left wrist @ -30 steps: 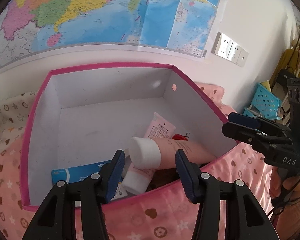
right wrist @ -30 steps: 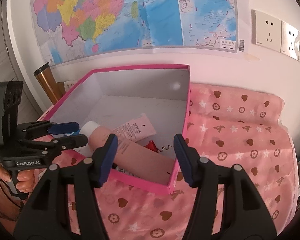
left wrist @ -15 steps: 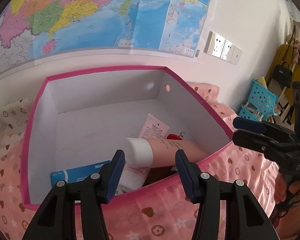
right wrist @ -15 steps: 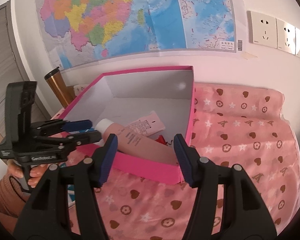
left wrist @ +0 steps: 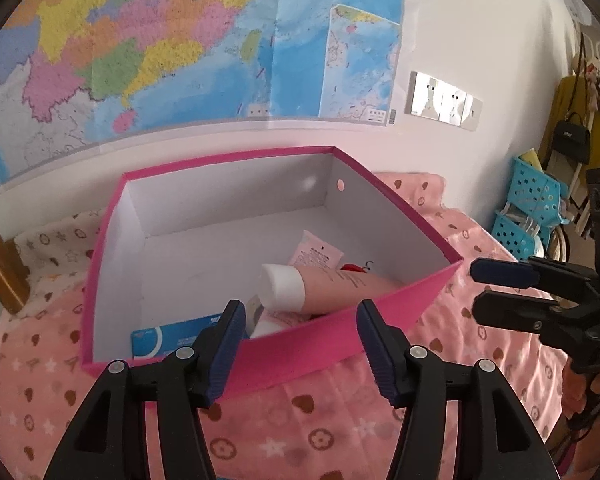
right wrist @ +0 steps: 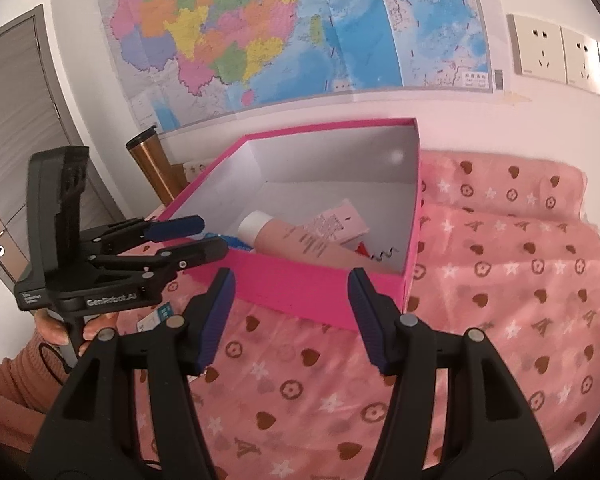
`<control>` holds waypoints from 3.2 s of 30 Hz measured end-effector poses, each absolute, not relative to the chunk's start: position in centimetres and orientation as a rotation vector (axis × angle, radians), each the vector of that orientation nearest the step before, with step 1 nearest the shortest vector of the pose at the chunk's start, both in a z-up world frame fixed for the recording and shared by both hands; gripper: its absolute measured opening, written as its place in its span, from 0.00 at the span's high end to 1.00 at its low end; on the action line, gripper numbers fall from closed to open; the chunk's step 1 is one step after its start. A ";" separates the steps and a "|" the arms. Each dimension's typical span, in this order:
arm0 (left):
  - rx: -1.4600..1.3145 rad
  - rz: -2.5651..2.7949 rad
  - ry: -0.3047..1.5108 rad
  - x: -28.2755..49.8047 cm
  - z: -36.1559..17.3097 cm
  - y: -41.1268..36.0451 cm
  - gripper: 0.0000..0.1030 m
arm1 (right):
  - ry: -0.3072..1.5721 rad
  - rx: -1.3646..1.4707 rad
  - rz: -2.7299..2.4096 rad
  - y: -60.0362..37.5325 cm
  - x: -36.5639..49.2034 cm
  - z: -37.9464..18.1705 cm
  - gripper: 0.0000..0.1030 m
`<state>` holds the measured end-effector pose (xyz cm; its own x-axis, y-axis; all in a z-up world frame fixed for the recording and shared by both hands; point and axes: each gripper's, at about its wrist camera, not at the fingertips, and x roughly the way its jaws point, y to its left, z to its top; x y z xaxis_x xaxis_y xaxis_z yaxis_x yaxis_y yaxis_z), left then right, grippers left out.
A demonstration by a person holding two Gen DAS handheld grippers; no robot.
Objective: Organize rigid objects
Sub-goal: 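Lower the peach tube into the box and open the right gripper, then move the right gripper to the white-and-teal medicine box, then close the right gripper on the medicine box and lift it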
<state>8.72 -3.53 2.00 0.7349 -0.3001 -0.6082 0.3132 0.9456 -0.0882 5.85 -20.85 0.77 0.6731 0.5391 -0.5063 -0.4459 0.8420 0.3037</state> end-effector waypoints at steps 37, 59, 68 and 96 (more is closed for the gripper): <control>-0.131 -0.146 0.803 1.3 -4.0 6.1 0.32 | 0.871 0.168 0.817 -12.4 2.7 -7.3 0.41; -0.134 -0.297 0.873 -0.4 -5.8 4.1 0.34 | 0.912 0.193 0.837 -10.4 3.1 -8.7 0.42; -0.139 -0.332 0.879 -0.8 -5.9 3.3 0.36 | 0.905 0.211 0.781 -11.2 4.0 -8.8 0.42; -0.144 -0.315 0.881 -0.9 -5.4 2.9 0.50 | 0.898 0.157 0.735 -10.7 5.1 -8.8 0.55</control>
<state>-0.85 2.88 -5.39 0.5938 -0.3289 -0.7343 0.2110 0.9444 -0.2523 5.10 -10.70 -8.83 0.4003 0.6411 -0.6548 -0.5158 0.7483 0.4172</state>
